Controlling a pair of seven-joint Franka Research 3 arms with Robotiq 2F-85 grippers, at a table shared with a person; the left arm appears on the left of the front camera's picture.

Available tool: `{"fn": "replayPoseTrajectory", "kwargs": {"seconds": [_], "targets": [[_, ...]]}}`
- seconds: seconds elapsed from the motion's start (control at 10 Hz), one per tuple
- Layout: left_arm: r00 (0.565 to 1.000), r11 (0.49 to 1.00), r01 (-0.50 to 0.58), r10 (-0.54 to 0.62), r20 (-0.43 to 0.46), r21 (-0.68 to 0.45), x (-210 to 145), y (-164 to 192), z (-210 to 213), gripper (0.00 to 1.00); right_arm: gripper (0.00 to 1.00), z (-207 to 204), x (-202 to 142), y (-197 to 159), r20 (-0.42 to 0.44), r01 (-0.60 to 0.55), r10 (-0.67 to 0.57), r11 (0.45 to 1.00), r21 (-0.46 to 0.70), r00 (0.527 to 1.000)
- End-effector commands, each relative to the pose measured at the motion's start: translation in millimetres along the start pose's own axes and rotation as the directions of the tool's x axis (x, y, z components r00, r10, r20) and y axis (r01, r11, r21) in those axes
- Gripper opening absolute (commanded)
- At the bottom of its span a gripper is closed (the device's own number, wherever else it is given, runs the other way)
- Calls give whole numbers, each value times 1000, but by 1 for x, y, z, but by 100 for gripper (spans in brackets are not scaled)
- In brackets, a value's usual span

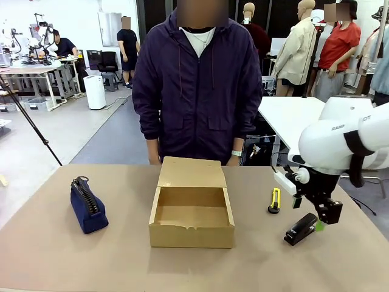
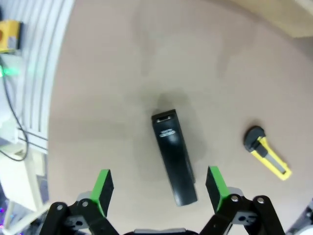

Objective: Pack the items into the box.
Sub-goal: Pick up the item indicated by the person and place it inside the Mailer Box.

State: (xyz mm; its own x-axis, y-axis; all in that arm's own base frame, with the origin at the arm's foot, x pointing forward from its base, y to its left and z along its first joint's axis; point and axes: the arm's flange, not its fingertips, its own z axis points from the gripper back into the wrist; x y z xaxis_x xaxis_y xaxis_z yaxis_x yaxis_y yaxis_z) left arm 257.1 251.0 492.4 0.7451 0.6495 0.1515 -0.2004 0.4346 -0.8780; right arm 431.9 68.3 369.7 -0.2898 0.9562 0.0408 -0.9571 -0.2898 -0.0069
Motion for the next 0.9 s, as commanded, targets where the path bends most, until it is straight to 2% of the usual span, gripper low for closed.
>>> {"fn": "replayPoseTrajectory", "kwargs": {"seconds": [0.0, 0.1, 0.4, 0.6, 0.8], "targets": [[1000, 1000, 16, -16, 5, -21, 1, 1, 1, 100, 100, -19, -9, -24, -74, -104, 105, 994, 17, 992], [1000, 1000, 16, -16, 5, -21, 1, 1, 1, 100, 100, -29, -11, -27, -124, -97, 101, 995, 34, 987], [1000, 1000, 16, -16, 5, -21, 1, 1, 1, 100, 100, -51, -11, -29, -141, -122, 132, 989, 79, 981], [1000, 1000, 16, -16, 5, -21, 1, 1, 1, 100, 100, -65, -12, -25, -131, -120, 118, 993, -2, 984], [1000, 1000, 16, -16, 5, -21, 1, 1, 1, 100, 100, -72, -14, -22, -116, -88, 86, 996, -15, 990]]}}
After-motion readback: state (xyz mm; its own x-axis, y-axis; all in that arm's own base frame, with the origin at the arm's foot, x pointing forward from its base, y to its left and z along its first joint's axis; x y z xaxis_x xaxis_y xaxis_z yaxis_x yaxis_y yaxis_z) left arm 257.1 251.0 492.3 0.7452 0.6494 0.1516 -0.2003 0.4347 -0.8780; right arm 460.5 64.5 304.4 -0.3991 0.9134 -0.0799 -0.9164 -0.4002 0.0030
